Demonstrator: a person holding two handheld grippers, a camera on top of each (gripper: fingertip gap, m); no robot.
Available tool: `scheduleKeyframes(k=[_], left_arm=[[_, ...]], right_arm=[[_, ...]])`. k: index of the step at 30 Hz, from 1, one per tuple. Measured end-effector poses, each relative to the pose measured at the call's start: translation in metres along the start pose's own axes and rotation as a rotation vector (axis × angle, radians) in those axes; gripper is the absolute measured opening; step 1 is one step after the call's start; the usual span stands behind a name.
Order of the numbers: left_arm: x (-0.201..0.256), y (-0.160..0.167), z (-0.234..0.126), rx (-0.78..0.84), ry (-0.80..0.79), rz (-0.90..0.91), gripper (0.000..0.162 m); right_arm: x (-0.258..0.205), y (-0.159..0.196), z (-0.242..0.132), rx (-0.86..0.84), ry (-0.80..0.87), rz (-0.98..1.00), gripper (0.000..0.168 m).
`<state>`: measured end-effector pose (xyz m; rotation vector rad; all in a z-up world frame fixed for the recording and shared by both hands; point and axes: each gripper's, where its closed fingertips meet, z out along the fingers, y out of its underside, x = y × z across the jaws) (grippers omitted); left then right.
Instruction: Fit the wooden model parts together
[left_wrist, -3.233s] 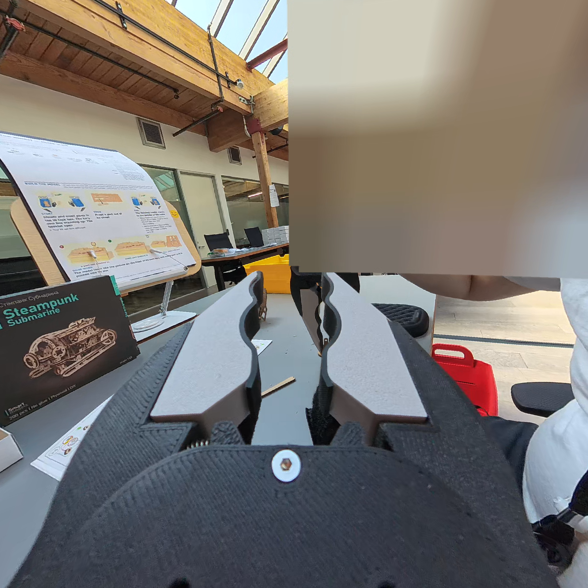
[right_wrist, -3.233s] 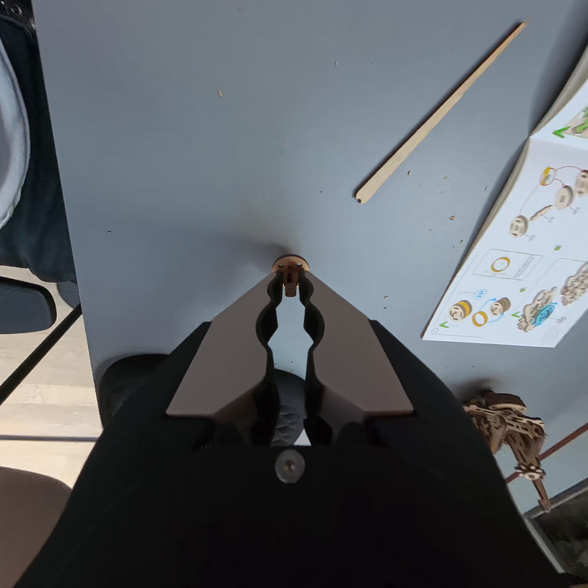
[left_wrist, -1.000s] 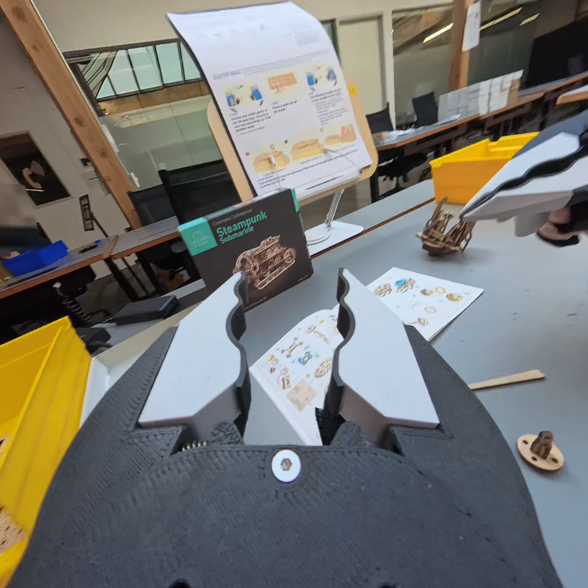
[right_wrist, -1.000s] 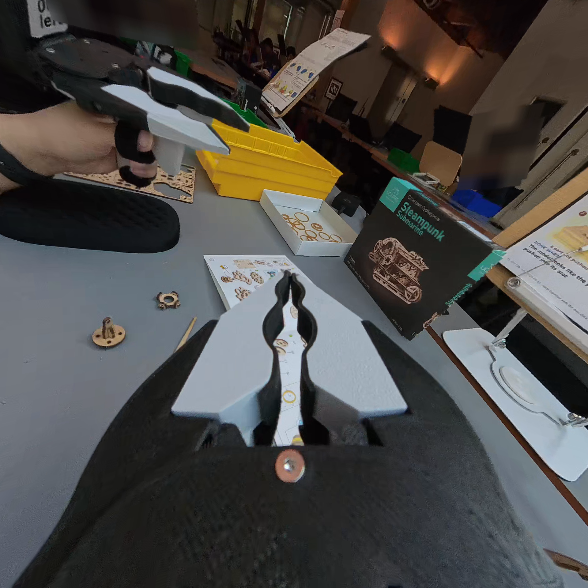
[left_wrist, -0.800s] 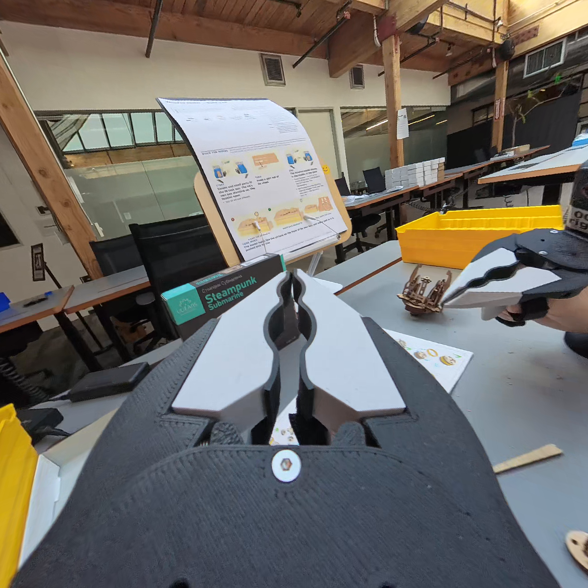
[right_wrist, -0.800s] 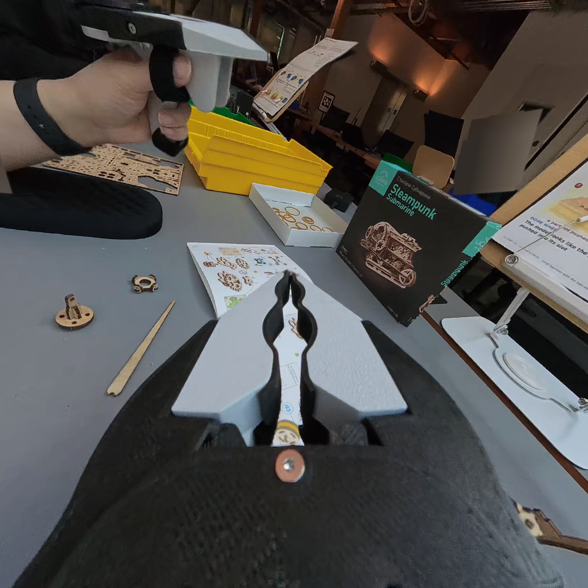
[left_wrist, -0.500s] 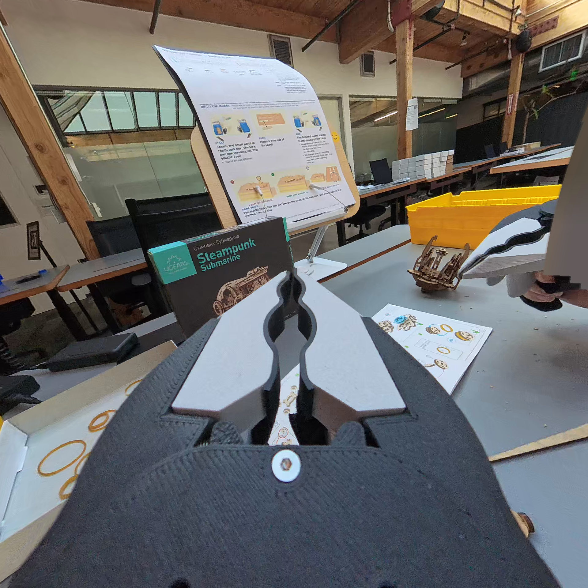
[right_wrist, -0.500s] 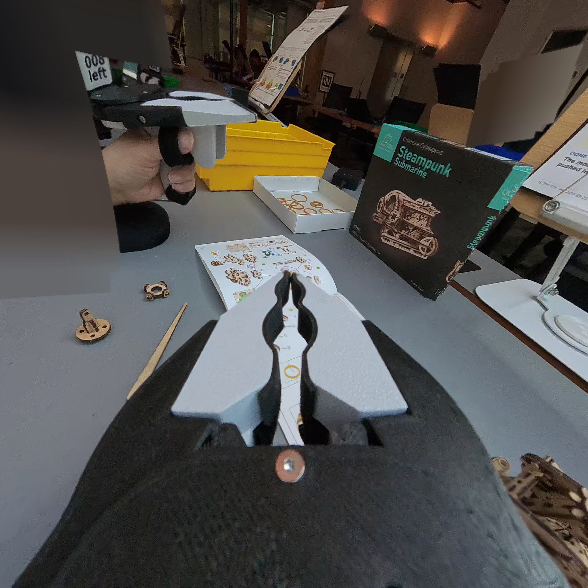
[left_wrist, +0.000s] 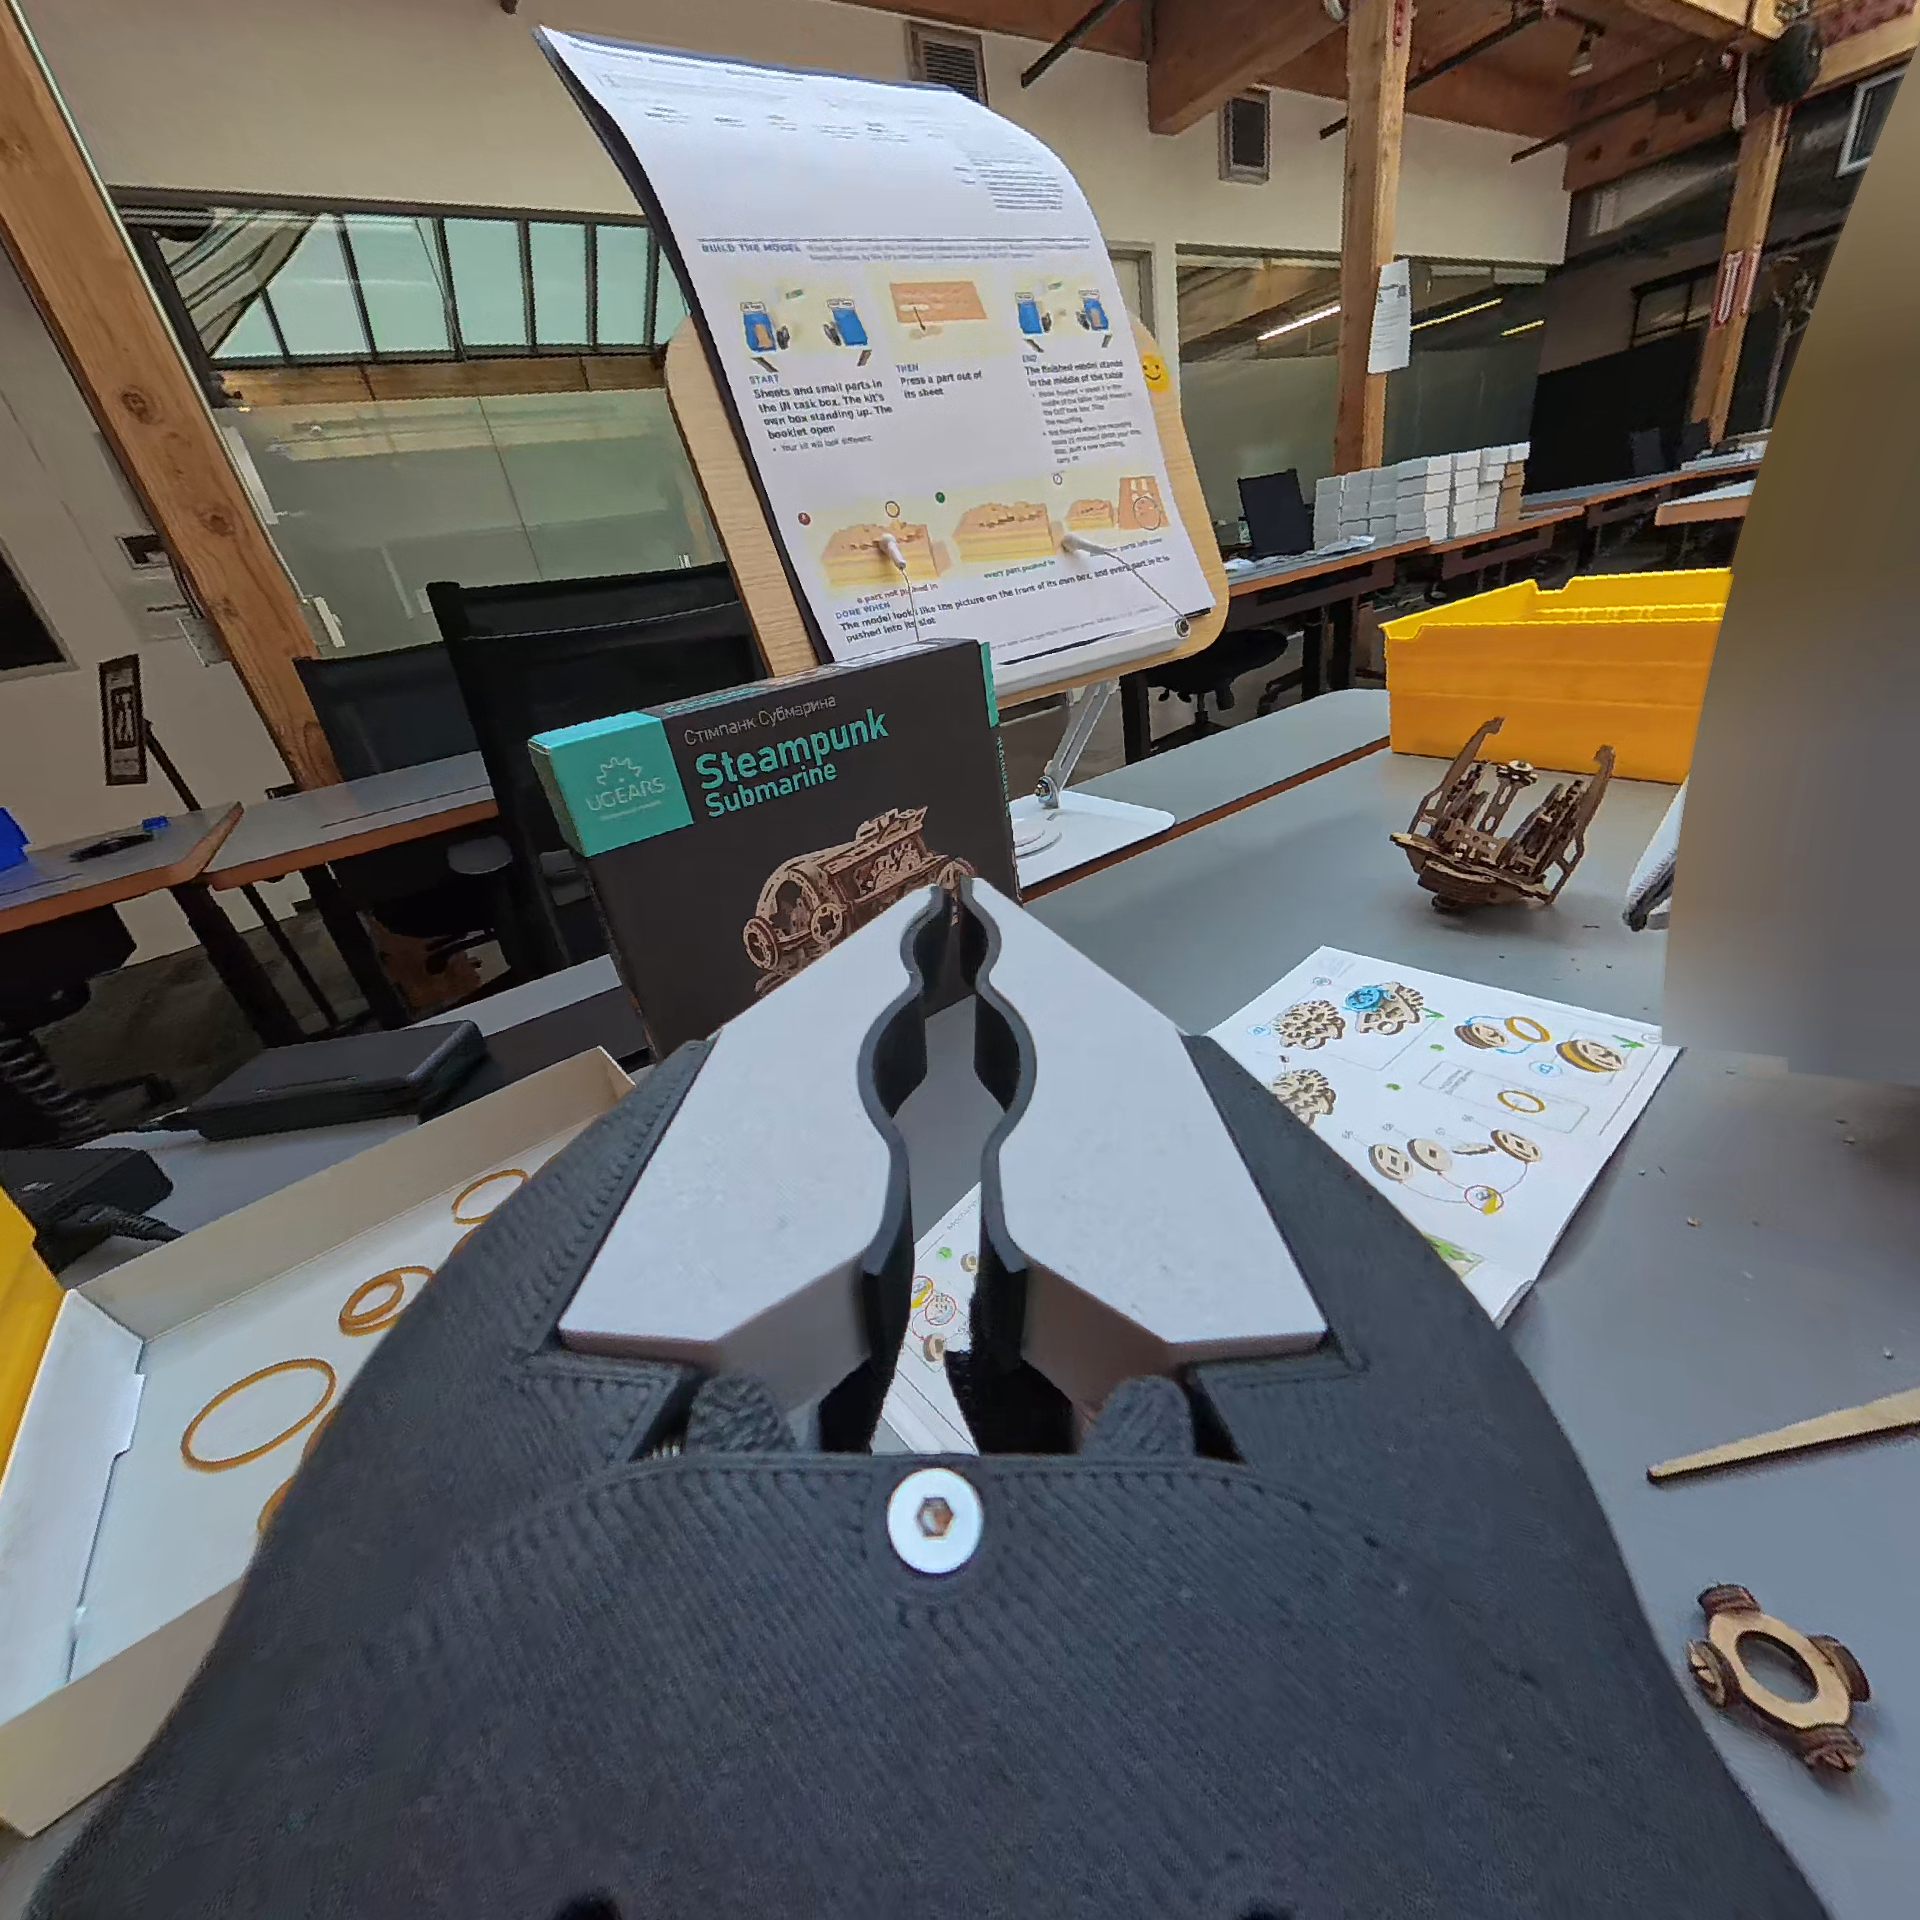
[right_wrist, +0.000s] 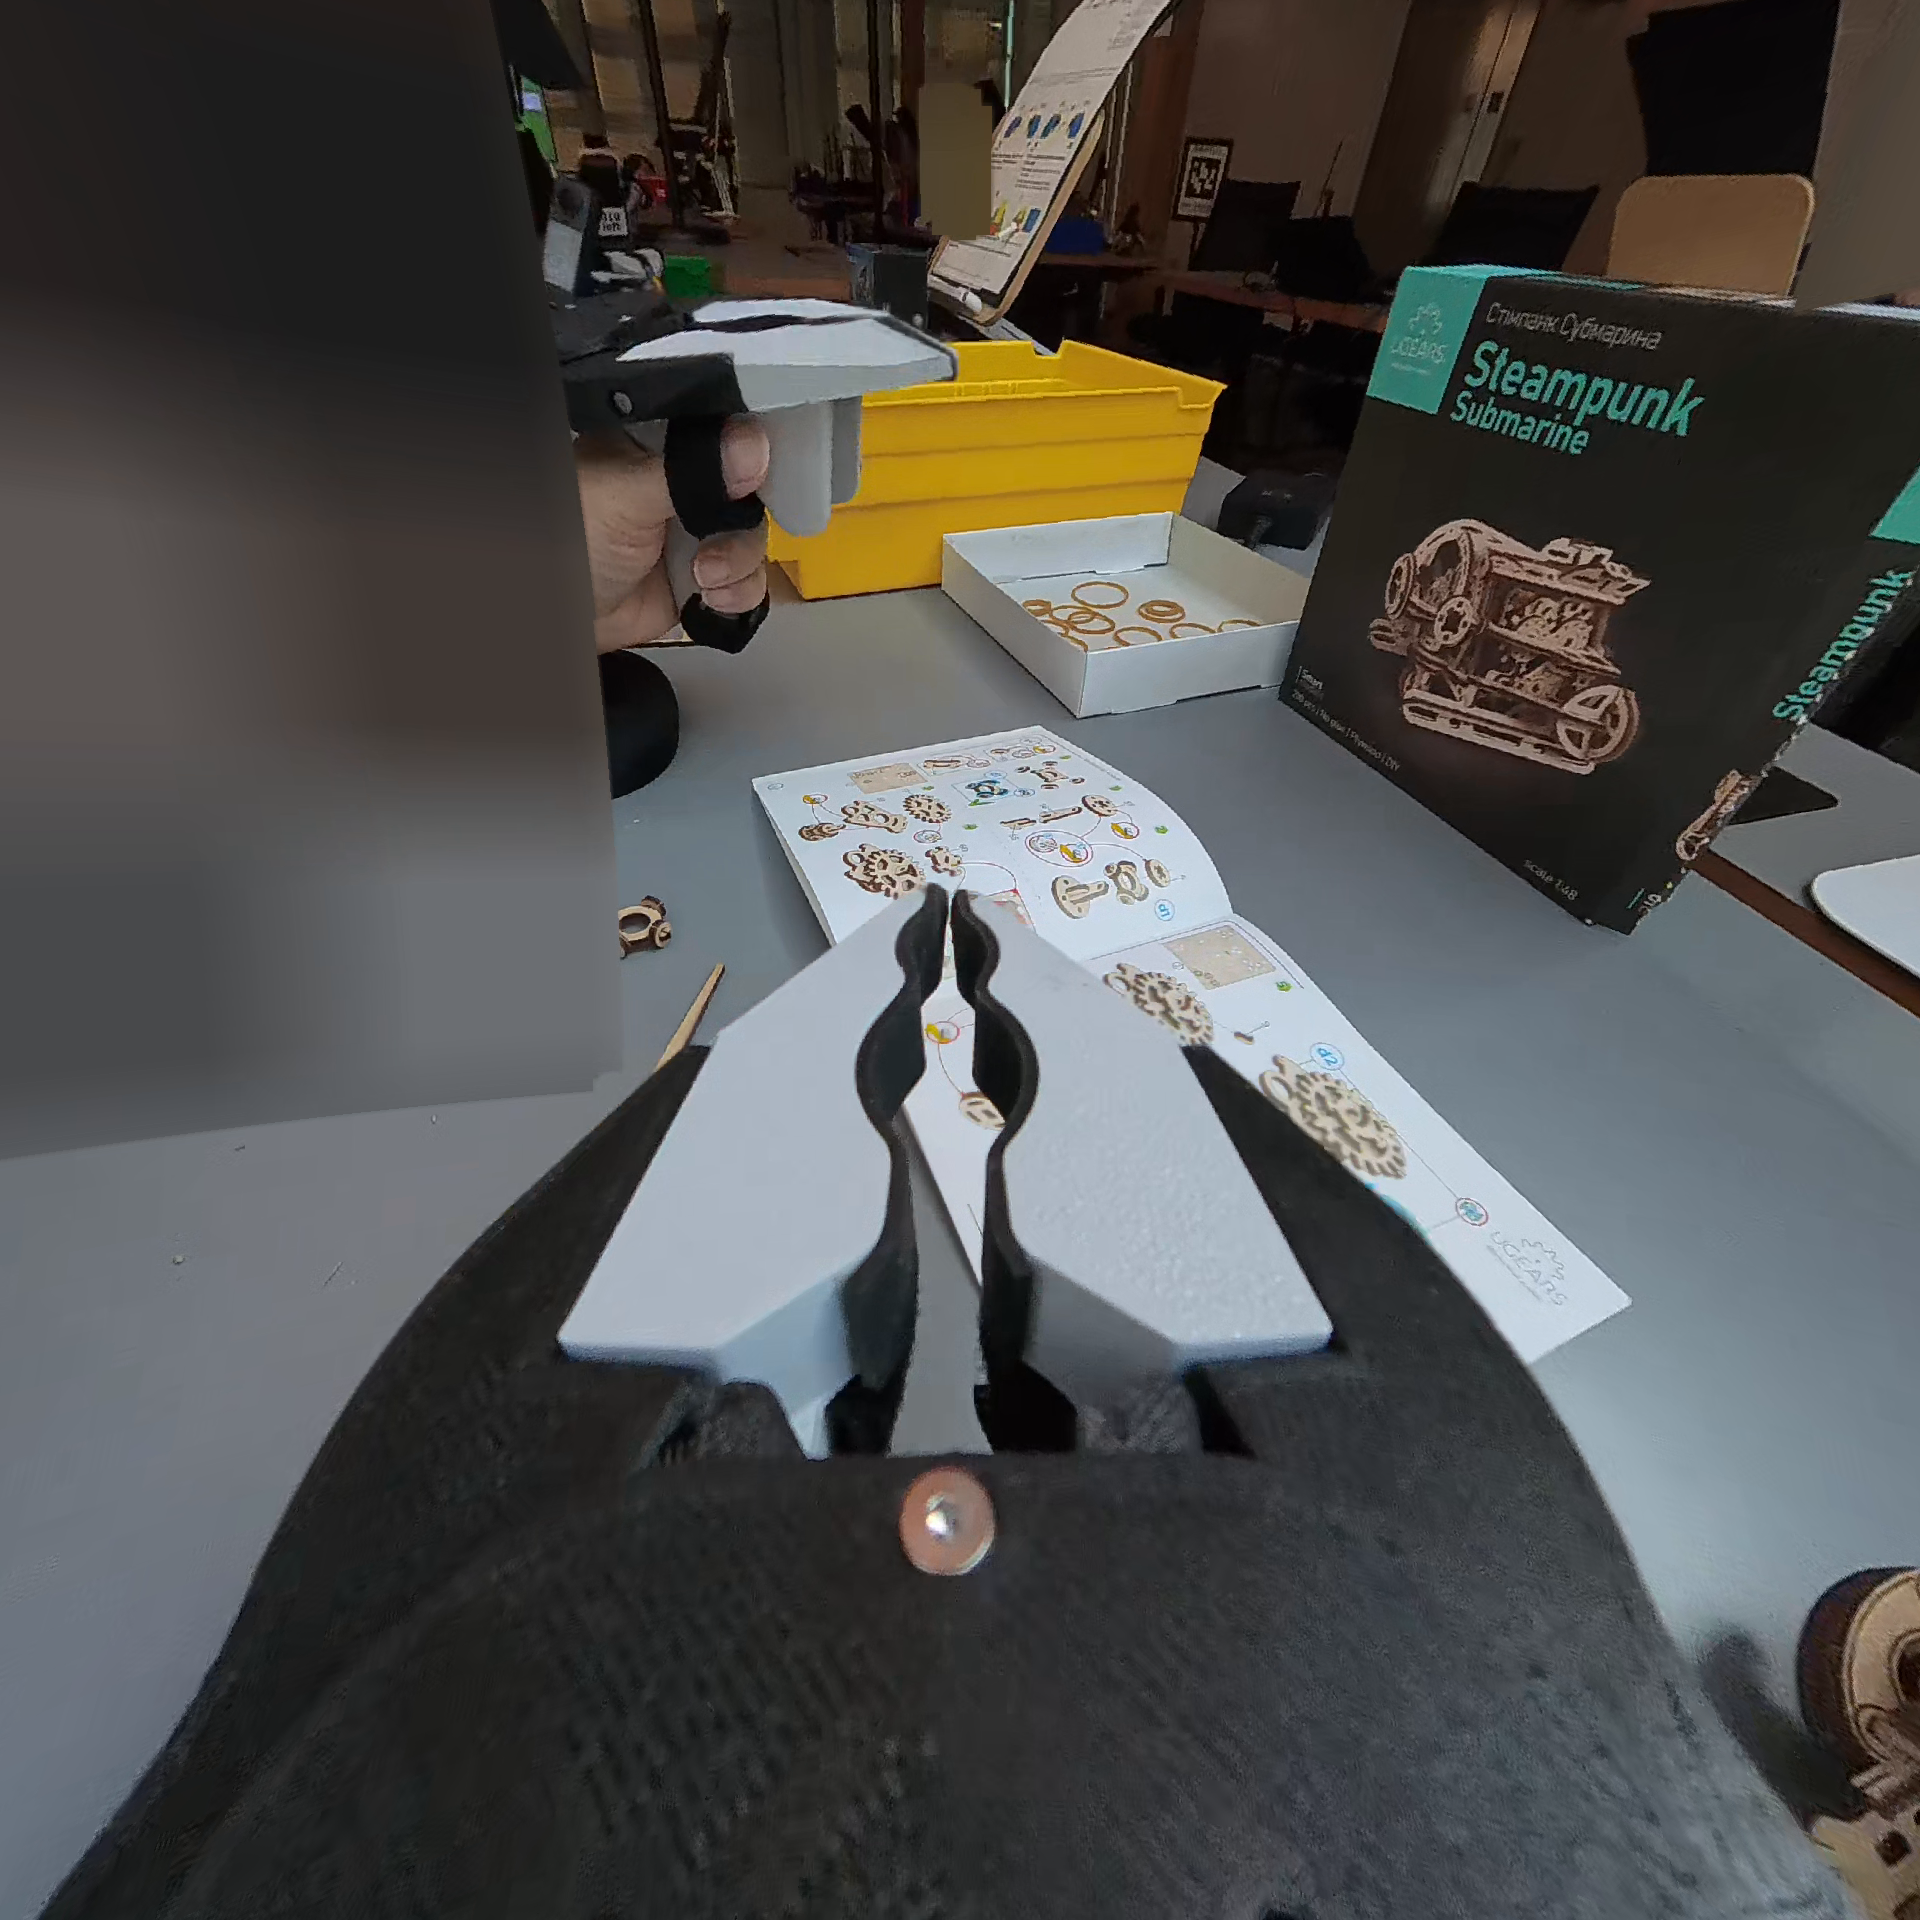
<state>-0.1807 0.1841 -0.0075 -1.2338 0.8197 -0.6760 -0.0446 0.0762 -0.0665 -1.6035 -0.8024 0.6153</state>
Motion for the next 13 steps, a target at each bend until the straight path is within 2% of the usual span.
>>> scheduleKeyframes(k=[6, 13], left_arm=[[0.008, -0.003, 0.001, -0.016, 0.006, 0.132, 0.000], [0.007, -0.011, -0.002, 0.015, 0.004, 0.123, 0.000]], right_arm=[[0.004, -0.001, -0.001, 0.010, -0.006, 0.036, 0.000], [0.007, 0.000, 0.000, 0.010, -0.015, 0.072, 0.000]])
